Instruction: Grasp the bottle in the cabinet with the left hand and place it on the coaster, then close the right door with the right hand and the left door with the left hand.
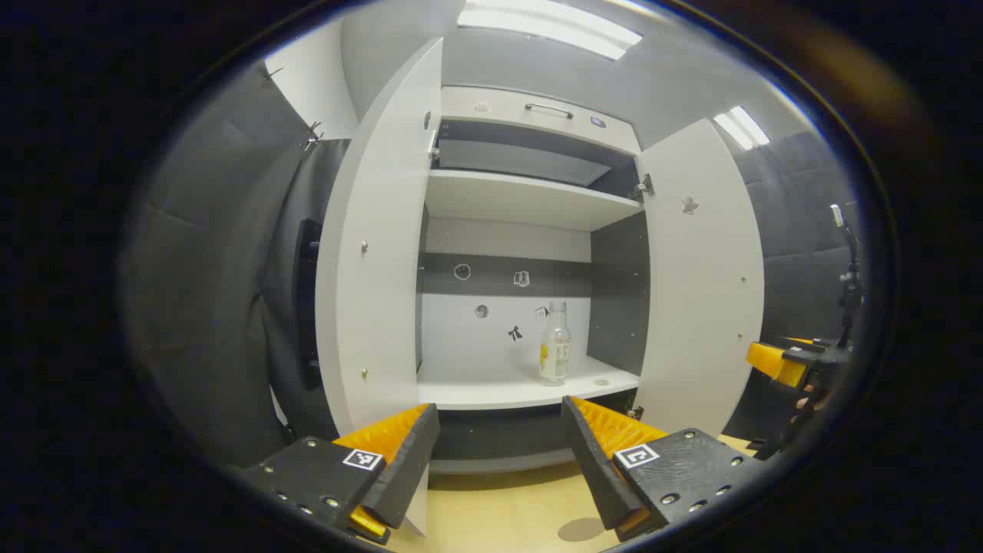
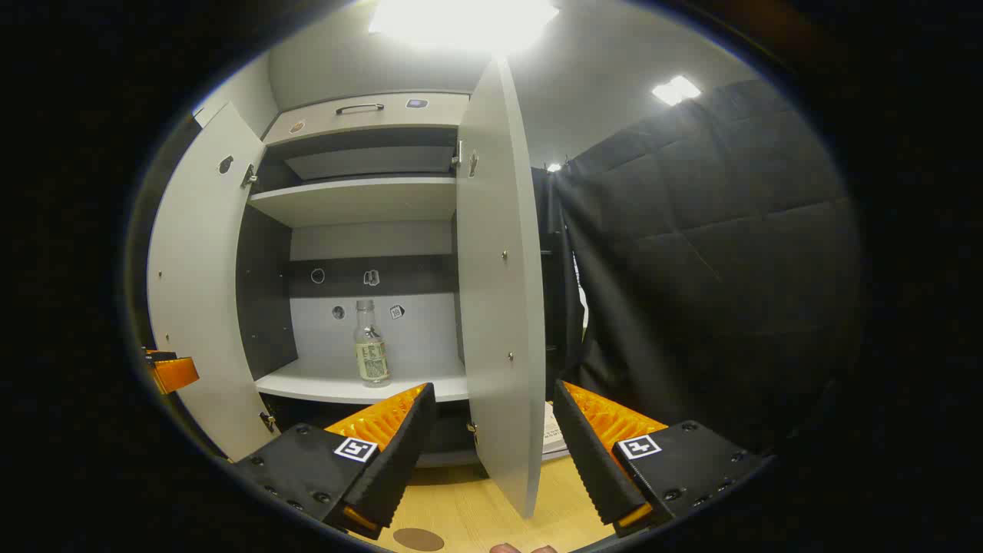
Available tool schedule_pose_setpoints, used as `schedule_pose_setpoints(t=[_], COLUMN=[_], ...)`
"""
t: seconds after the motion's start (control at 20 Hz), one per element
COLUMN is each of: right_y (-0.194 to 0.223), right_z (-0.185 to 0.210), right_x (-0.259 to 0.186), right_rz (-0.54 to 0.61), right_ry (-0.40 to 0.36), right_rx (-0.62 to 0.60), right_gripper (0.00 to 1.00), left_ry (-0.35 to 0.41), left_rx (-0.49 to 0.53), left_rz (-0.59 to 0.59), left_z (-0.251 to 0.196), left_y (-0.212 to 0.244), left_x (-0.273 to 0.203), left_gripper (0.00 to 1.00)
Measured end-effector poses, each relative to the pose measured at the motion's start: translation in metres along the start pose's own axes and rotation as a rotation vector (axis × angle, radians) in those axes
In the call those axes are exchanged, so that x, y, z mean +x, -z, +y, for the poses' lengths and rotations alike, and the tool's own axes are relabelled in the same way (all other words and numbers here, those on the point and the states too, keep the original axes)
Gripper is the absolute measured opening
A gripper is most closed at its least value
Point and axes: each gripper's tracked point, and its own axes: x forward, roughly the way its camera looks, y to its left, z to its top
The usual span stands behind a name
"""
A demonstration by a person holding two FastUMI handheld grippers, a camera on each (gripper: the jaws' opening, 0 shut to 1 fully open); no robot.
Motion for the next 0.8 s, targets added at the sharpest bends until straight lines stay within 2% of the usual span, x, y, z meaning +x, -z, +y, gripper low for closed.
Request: schedule_pose_setpoints(t=[0.05,0.15,0.2,0.25,0.3,0.35,0.4,0.45,0.6,0.8], right_y=[0.001,0.001,0.001,0.001,0.002,0.001,0.001,0.000,0.000,-0.003], right_z=[0.000,0.001,0.002,0.003,0.003,0.003,0.001,-0.001,-0.009,-0.027], right_x=[0.000,0.000,0.001,0.001,0.001,0.001,0.002,0.001,-0.001,-0.005], right_rz=[0.004,0.009,0.011,0.013,0.016,0.018,0.020,0.022,0.037,0.043], right_ry=[0.000,-0.001,-0.002,-0.002,-0.003,-0.001,0.005,0.011,0.024,0.062], right_rx=[-0.003,-0.004,-0.001,0.001,0.002,0.001,-0.002,-0.006,-0.019,-0.032], right_gripper=[0.97,0.97,0.98,0.98,0.98,0.98,0.97,0.97,0.97,0.97], left_ry=[-0.003,-0.010,-0.013,-0.017,-0.022,-0.024,-0.017,-0.006,0.052,0.079], left_rx=[-0.004,-0.009,-0.010,-0.005,0.019,0.050,0.074,0.084,0.082,0.060], left_rz=[0.000,0.012,0.020,0.028,0.032,0.024,0.015,0.010,0.005,0.013], left_z=[0.002,0.003,0.005,0.005,0.007,0.007,0.004,-0.001,-0.019,-0.035], left_y=[0.002,0.008,0.012,0.014,0.015,0.013,0.011,0.012,0.015,0.020], left_x=[0.000,0.001,0.001,0.001,0.001,0.001,0.002,0.004,0.016,0.034], left_gripper=[1.00,1.00,0.93,0.93,1.00,1.00,1.00,0.93,0.93,0.93])
